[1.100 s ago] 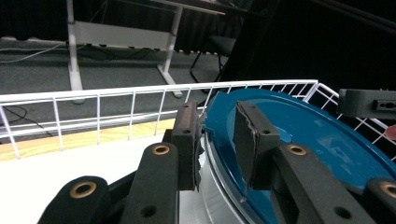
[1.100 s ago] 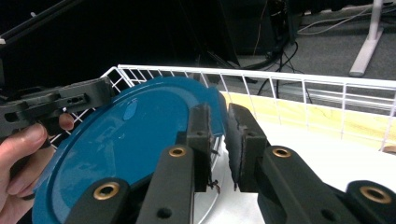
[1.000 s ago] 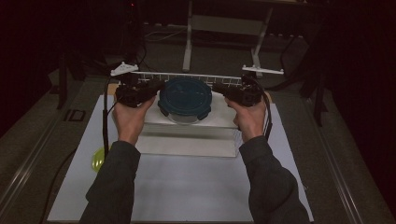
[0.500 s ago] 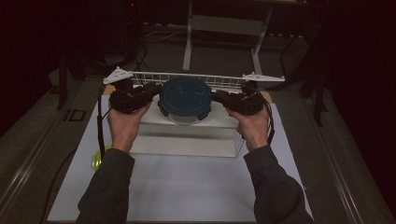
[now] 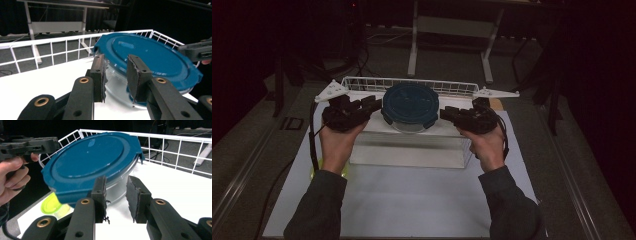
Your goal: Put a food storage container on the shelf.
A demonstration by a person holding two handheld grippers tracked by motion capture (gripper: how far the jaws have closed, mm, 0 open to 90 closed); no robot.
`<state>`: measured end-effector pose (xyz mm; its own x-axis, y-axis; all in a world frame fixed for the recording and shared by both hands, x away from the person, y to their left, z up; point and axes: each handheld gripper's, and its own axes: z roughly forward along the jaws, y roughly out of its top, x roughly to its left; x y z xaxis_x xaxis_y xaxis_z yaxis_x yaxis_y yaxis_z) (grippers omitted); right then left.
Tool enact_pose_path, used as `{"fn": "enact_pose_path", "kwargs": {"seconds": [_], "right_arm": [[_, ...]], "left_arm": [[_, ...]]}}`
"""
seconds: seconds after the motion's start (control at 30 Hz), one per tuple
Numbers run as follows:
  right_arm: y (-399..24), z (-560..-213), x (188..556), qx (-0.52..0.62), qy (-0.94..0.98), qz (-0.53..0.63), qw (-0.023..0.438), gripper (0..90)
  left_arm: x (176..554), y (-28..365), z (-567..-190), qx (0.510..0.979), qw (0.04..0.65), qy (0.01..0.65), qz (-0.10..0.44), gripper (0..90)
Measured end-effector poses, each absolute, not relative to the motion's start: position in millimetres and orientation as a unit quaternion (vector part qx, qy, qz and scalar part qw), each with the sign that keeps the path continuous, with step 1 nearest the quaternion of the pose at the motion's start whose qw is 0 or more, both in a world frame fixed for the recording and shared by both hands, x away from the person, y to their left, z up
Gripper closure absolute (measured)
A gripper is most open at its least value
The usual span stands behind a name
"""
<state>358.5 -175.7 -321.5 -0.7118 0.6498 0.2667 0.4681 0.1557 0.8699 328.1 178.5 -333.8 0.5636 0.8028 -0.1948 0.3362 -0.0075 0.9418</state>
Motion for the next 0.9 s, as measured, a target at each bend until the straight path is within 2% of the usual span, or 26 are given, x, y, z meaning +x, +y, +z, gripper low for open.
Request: {"fn": "enact_pose_path", "kwargs": {"seconds": [0.9], "right_arm": [[-183, -356, 331, 0.34, 0.784, 0.513, 0.082, 63.5]], "left_arm": [[288, 200, -368, 0.696, 0.553, 0.41, 0.204, 64.7]]}}
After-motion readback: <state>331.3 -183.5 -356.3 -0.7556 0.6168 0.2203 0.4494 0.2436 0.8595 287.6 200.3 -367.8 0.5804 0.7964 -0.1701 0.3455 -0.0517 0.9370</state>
